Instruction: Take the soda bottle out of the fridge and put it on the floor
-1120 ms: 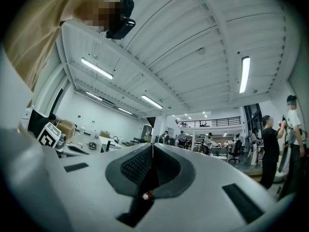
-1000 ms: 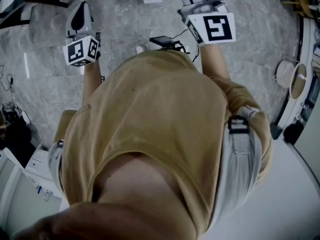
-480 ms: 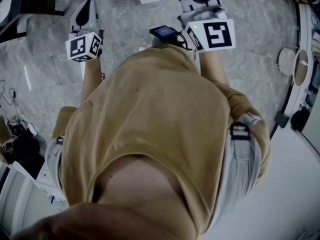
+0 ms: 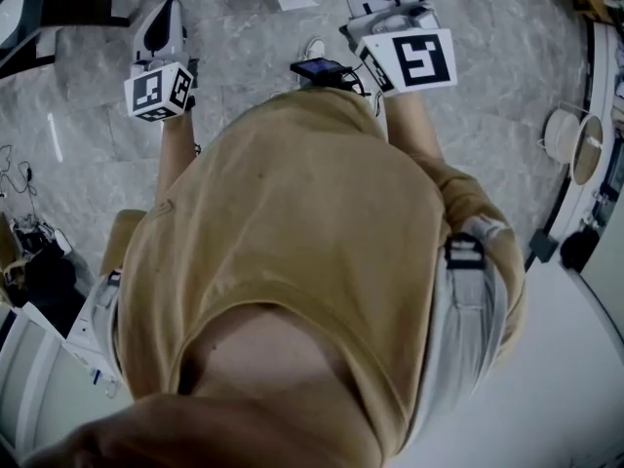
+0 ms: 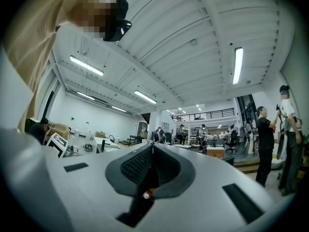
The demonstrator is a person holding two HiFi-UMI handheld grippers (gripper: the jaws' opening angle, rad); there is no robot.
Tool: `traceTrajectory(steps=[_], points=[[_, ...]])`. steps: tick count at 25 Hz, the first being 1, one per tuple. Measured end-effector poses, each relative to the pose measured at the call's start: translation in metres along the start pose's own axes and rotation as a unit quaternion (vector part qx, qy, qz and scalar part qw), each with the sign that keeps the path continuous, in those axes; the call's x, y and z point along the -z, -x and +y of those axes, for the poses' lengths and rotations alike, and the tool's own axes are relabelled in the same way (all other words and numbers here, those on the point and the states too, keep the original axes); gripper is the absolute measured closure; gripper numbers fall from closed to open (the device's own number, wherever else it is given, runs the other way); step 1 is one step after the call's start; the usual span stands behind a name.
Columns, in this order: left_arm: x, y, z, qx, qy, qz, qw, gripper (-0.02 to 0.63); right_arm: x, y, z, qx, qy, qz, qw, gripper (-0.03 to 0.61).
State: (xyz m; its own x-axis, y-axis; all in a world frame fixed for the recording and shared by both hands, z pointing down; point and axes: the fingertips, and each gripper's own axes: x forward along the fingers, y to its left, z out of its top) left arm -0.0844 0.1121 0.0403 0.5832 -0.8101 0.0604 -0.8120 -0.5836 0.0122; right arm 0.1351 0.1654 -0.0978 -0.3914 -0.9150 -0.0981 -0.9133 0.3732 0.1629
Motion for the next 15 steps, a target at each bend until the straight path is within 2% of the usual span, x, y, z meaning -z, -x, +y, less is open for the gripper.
traceTrajectory(steps=[6,9,15], points=[[-0.019,-0.050,0.008,-0.024,-0.022,-0.002,0.9995,0.612,-0.004,-0.045,-0.044,-0.019,-0.004,-0.019,1.000,0.577],[-0.020,-0.070,0.010,-0.038,-0.014,-0.002,0.9992,0.612,0.006,-0.065,-0.063,-0.036,-0.010,-0.015,0.999,0.577],[-0.027,-0.115,0.003,-0.028,0.022,-0.015,0.9993,0.612,0.012,-0.105,-0.101,-0.070,-0.016,-0.018,0.997,0.577]])
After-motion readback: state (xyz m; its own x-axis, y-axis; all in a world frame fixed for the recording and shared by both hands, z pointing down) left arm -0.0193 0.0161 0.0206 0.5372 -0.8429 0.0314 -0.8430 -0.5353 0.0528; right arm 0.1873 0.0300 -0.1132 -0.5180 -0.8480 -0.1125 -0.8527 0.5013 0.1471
